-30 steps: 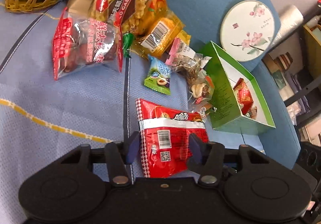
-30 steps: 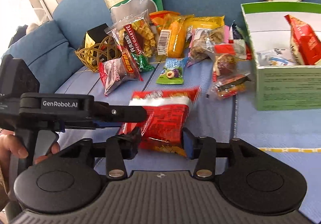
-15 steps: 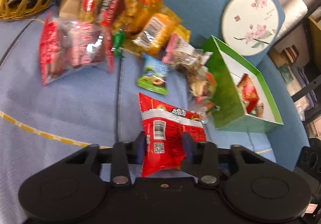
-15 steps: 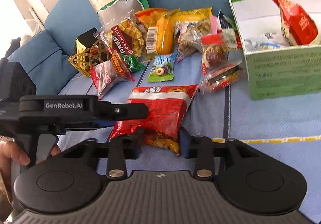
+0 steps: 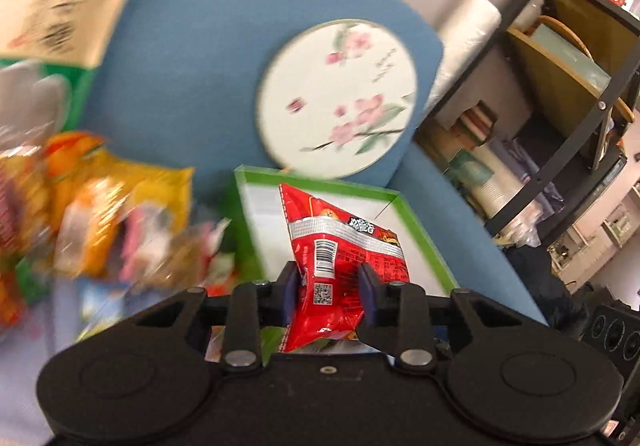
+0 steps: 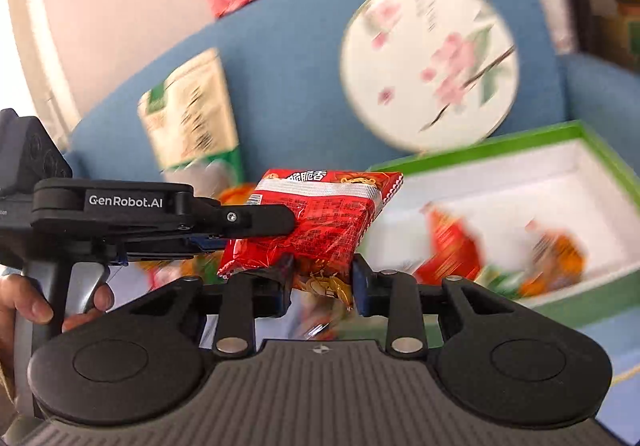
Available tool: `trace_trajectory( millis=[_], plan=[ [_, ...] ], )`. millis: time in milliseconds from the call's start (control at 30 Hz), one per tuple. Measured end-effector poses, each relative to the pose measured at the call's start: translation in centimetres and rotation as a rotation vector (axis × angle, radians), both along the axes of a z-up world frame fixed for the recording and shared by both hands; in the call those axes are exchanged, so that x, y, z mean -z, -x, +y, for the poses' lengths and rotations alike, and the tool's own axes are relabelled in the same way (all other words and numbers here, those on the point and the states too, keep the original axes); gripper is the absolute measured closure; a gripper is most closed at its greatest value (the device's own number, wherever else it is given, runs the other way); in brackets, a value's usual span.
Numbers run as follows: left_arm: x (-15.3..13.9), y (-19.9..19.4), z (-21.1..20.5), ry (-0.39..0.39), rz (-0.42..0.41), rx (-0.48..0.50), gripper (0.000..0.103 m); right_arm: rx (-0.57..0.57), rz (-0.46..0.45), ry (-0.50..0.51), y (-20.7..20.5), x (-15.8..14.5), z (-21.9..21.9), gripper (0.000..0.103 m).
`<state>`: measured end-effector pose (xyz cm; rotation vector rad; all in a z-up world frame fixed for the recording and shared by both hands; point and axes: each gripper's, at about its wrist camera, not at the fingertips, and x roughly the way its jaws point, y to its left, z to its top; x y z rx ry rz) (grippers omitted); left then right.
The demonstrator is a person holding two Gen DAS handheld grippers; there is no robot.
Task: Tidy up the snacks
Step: 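Carry the red chips bag over the green box and open left tool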
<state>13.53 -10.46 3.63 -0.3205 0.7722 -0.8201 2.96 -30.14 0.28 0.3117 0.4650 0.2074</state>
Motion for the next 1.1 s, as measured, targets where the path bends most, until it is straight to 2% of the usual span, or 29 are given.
trace_trajectory(
  millis=[133,300,567,600,633,667,700,733,900,1100],
  plan=[
    [0.1,-2.5,-2.9,0.022,0.007,0.021,0.073,0.049,-0.022,0.013,-1.9,-0.4,-2.4,0.049],
    [1.1,-5.0,-5.4,0.01,0.006,0.022,0.073,0.073,-0.019,0.015,-4.8,0.4,-4.5,0.049],
    [3.4,-7.4,-7.0,-0.024,0.037,0.002,0.071,0.07,0.021,0.02,-7.8,2.5,-6.1,0.049],
    [3.6,-7.4,-7.1,-0.037,0.032,0.0,0.062,0.07,0.026,0.022,-8.0,2.8,-6.0,0.048],
    [3.7,-7.3,-7.0,-0.049,0.022,-0.011,0.05,0.072,0.025,0.024,-8.2,3.1,-6.0,0.042],
    [3.7,-7.1,-6.9,-0.064,0.008,-0.029,0.011,0.074,0.019,0.031,-8.3,3.3,-5.9,0.041],
    [3.5,-6.9,-6.7,-0.077,-0.001,-0.043,0.0,0.081,0.014,0.048,-8.3,3.5,-5.8,0.024],
    [3.3,-6.6,-6.4,-0.084,-0.01,-0.057,0.0,0.083,0.018,0.064,-8.2,3.5,-5.7,0.0],
    [1.3,-4.5,-4.3,-0.094,-0.046,-0.106,0.0,0.093,-0.011,0.174,-6.3,1.7,-4.7,0.0],
    [0.6,-0.7,-0.3,-0.118,0.008,-0.136,0.0,0.051,-0.07,0.182,-2.0,-0.8,-2.3,0.0]
  ],
)
